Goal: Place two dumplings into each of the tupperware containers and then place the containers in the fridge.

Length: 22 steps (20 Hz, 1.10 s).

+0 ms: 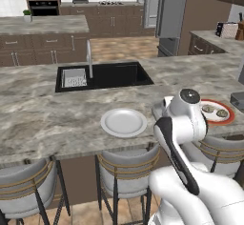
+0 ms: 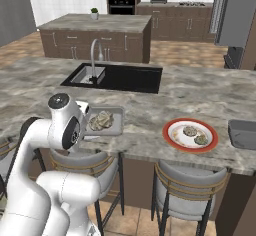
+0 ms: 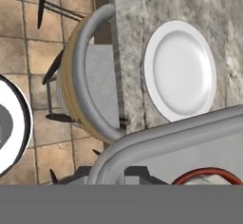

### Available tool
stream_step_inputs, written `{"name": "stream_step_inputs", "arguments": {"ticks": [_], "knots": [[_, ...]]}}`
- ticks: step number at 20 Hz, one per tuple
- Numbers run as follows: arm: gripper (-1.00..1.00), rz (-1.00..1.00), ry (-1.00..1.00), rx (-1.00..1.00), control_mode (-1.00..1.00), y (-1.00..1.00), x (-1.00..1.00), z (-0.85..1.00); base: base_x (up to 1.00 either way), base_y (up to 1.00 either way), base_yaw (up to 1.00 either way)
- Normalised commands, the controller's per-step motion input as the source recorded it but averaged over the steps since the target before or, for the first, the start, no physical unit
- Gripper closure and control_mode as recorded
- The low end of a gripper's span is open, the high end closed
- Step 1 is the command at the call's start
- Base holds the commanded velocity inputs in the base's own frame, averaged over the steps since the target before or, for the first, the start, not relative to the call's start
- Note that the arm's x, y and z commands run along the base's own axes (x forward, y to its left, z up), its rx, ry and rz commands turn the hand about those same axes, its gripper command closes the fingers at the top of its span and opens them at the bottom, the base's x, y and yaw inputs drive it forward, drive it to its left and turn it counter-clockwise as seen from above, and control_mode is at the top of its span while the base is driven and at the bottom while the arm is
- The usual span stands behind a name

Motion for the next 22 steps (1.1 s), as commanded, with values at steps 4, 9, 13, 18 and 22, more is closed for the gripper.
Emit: {"name": "stream_step_inputs", "arguments": {"ticks": [4,9,13,18,22], "knots": [[1.00,0.00,0.01,0.00,-1.00,0.43,-0.87,0.00,0.00,0.00,0.00],[1.00,0.00,0.03,0.00,-1.00,0.28,-0.04,0.01,0.00,0.00,0.00],[1.00,-0.03,0.00,0.00,-1.00,0.06,0.00,0.00,0.00,0.00,0.00],[1.00,-0.03,0.00,0.00,1.00,0.00,-0.04,0.00,-0.21,-0.03,-0.03],[1.00,0.00,0.00,0.00,1.00,0.00,0.00,0.00,-0.65,-0.05,-0.12]]}}
